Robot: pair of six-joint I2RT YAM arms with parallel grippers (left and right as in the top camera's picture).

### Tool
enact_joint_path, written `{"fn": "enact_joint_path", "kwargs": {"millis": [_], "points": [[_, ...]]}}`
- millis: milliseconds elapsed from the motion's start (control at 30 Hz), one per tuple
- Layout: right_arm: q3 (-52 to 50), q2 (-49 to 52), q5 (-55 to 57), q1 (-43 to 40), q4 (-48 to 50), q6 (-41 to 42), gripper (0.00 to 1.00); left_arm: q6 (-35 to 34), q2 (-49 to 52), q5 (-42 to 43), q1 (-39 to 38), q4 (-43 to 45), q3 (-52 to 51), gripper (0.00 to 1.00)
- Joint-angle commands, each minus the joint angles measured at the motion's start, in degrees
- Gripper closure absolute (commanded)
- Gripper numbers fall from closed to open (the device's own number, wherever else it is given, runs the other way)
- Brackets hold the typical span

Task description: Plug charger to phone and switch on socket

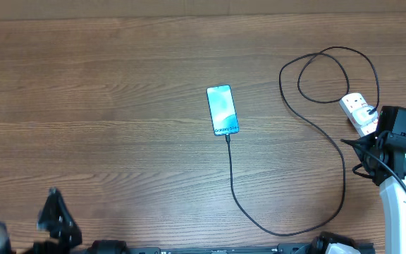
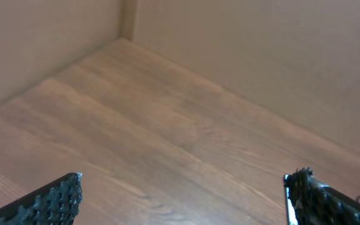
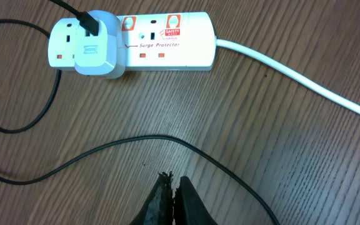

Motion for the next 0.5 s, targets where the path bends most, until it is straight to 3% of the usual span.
{"fn": "enact_joint_path", "kwargs": {"millis": [0,267,467], "points": [[1.16,0.07,-0.09,-0.37,-0.31,-0.17,0.96,0.44,-3.8,-0.94,3.23,-2.19,0.44,0.0],[1.16,0.07,-0.63,-0.37,-0.87,-0.26,0.95,0.39,-11.02,-0.92,8.66,-10.47,0.44,0.0],[1.14,0.07,-1.42,-0.37,-0.9,-0.24,0.95,0.2,-14.8,-0.9,9.09,-10.6,0.44,0.0]]}}
